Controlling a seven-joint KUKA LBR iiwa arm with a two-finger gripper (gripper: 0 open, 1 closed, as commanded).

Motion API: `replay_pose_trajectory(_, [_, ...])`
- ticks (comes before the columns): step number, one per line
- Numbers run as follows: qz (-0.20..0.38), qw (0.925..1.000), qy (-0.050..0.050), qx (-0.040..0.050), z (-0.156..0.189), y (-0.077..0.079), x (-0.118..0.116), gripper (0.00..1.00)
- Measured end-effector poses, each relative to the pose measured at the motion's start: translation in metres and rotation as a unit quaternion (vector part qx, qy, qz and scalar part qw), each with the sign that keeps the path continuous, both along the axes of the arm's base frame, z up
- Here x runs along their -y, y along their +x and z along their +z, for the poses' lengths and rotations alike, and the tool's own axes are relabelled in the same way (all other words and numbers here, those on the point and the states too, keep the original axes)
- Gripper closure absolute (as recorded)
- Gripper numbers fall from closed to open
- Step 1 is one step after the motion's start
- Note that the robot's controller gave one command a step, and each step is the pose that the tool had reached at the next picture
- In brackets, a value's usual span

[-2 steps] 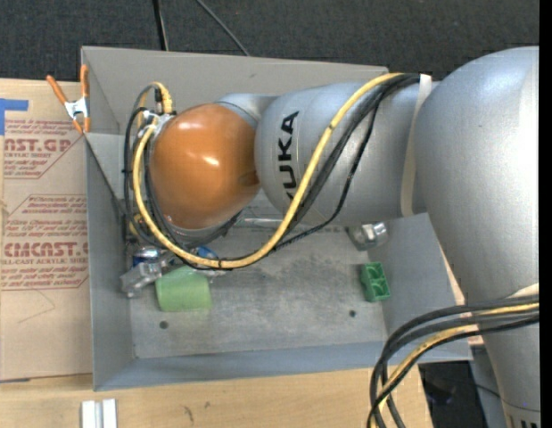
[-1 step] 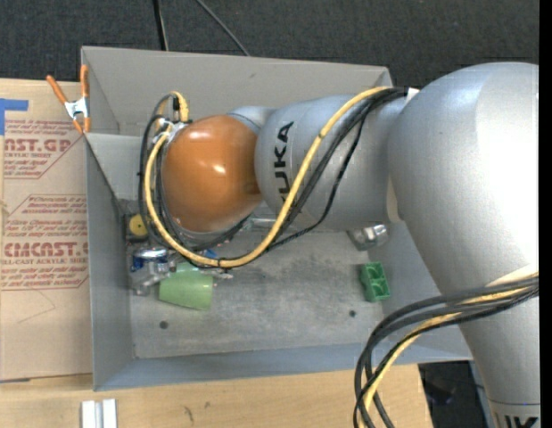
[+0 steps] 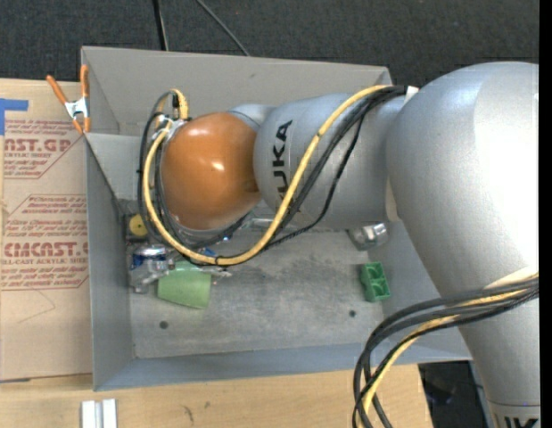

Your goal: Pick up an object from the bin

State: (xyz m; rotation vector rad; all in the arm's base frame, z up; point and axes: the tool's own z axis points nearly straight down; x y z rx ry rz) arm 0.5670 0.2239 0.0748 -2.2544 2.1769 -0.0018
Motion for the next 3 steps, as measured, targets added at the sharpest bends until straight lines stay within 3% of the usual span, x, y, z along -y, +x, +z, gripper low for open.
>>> replay_pose_trajectory(1, [-0.001, 1.0, -0.001, 0.0011, 0.002, 0.002, 0.001, 1.0])
replay_pose_trajectory(2, [-0.002, 1.0, 0.0, -0.0023, 0.004, 0.002, 0.0, 1.0])
replay_pose_trajectory(3, [-0.003, 1.0, 0.001, 0.0012, 0.092, 0.004, -0.002, 1.0])
